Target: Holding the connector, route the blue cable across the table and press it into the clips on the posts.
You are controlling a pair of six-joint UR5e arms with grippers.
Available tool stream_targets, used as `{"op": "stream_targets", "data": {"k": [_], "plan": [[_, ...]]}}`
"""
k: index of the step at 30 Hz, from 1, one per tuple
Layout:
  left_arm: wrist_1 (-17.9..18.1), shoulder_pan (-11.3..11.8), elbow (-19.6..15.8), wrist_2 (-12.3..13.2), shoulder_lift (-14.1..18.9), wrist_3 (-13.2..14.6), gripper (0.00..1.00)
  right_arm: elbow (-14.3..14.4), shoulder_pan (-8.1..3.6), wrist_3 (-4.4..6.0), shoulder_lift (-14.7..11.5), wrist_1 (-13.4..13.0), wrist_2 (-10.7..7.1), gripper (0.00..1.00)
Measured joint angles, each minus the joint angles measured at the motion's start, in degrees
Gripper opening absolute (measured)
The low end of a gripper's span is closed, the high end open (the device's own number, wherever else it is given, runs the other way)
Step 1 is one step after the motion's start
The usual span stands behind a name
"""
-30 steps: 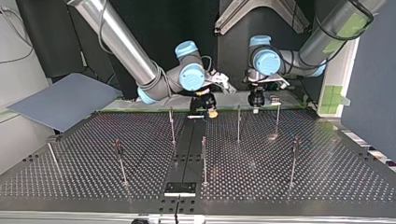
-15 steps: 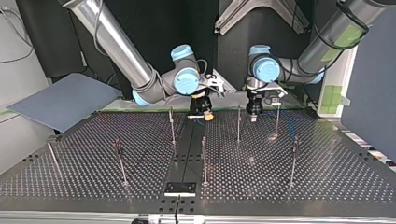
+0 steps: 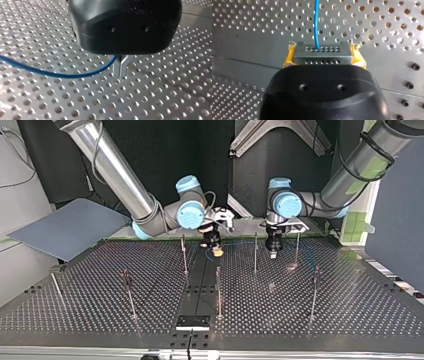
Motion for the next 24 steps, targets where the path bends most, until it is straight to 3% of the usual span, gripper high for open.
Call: {"op": "stream_targets", "data": {"k": [10, 12, 13, 14, 15, 17, 18, 19, 20, 21, 22, 24], "plan": [[-0.76, 0.39, 2.59, 1.11, -2.32, 0.63, 0.00, -0.19, -1.29, 0.03, 0.00, -0.01, -1.05, 0.00], [-0.87, 0.40, 2.73, 0.92, -2.33, 0.88, 0.04, -0.23, -1.48, 0.04, 0.00, -0.01, -1.13, 0.00], [-0.90, 0.40, 2.77, 0.79, -2.33, 0.96, 0.22, -0.26, -1.56, 0.03, 0.00, -0.01, -1.15, 0.00], [-0.96, 0.40, 2.80, 0.54, -2.34, 1.10, 0.31, -0.28, -1.67, 0.03, 0.00, -0.01, -1.18, 0.00], [-1.02, 0.41, 2.81, 0.32, -2.34, 1.26, 0.31, -0.30, -1.75, 0.04, 0.00, -0.01, -1.19, 0.00], [-1.37, 0.41, 2.82, -0.26, -2.35, 1.78, 0.55, -0.33, -1.87, 0.04, 0.00, -0.01, -1.19, 0.00], [-1.62, 0.42, 2.82, -0.53, -2.35, 2.02, 0.55, -0.33, -1.91, 0.04, 0.00, -0.01, -1.19, 0.00], [-1.91, 0.42, 2.82, -0.81, -2.35, 2.26, 0.68, -0.33, -1.95, 0.04, 0.00, -0.01, -1.19, 0.00], [-2.29, 0.41, 2.82, -1.23, -2.36, 2.56, 0.90, -0.33, -1.99, 0.04, 0.00, -0.01, -1.19, 0.00], [-2.63, 0.40, 2.82, -1.60, -2.36, 2.82, 0.90, -0.33, -2.01, 0.04, 0.00, -0.01, -1.21, 0.00], [-3.04, 0.39, 2.83, -2.01, -2.36, 3.15, 1.00, -0.33, -2.02, 0.04, 0.00, -0.01, -1.22, 0.00], [-4.05, 0.33, 2.84, -3.09, -2.34, 4.11, 1.00, -0.33, -2.03, 0.03, 0.00, -0.01, -1.24, 0.00]]}}
